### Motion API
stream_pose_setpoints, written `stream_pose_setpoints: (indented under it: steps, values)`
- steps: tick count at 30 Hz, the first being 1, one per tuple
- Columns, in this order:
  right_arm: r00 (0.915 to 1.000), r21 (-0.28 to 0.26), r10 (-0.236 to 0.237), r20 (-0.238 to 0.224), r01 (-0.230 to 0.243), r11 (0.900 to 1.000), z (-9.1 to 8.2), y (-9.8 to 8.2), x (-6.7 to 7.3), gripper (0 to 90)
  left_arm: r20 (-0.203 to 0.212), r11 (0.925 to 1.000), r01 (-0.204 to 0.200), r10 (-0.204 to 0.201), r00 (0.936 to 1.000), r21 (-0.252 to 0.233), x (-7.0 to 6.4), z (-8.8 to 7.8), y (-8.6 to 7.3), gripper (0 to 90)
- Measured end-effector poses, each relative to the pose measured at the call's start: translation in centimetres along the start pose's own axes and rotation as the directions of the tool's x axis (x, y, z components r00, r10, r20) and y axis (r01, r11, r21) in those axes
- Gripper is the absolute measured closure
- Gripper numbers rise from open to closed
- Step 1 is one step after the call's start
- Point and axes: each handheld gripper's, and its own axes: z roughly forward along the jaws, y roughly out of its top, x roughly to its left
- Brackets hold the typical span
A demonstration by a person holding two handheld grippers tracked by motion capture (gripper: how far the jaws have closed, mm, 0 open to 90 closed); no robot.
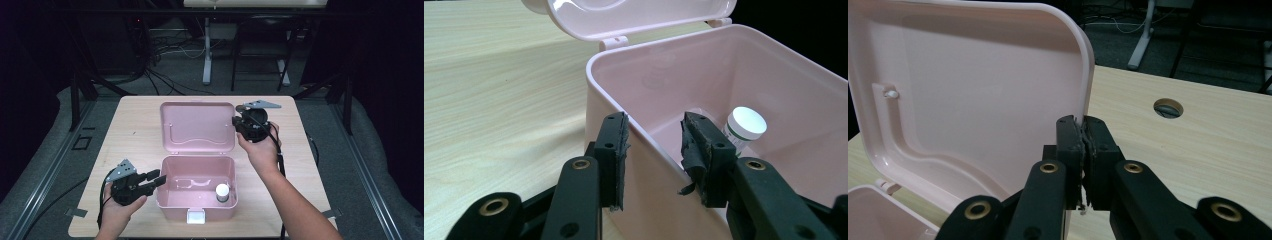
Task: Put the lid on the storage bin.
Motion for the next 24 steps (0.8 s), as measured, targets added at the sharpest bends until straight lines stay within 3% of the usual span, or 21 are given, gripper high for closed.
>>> stream_pose_setpoints:
  steps: [24]
  values:
    - [0.9984, -0.094, -0.054, -0.014, 0.053, 0.994, -2.8, -1.6, 1.0, 87.1, -0.005, 1.0000, 0.007, -0.007, 1.0000, 0.000, -0.1, 0.1, 0.0, 62.5]
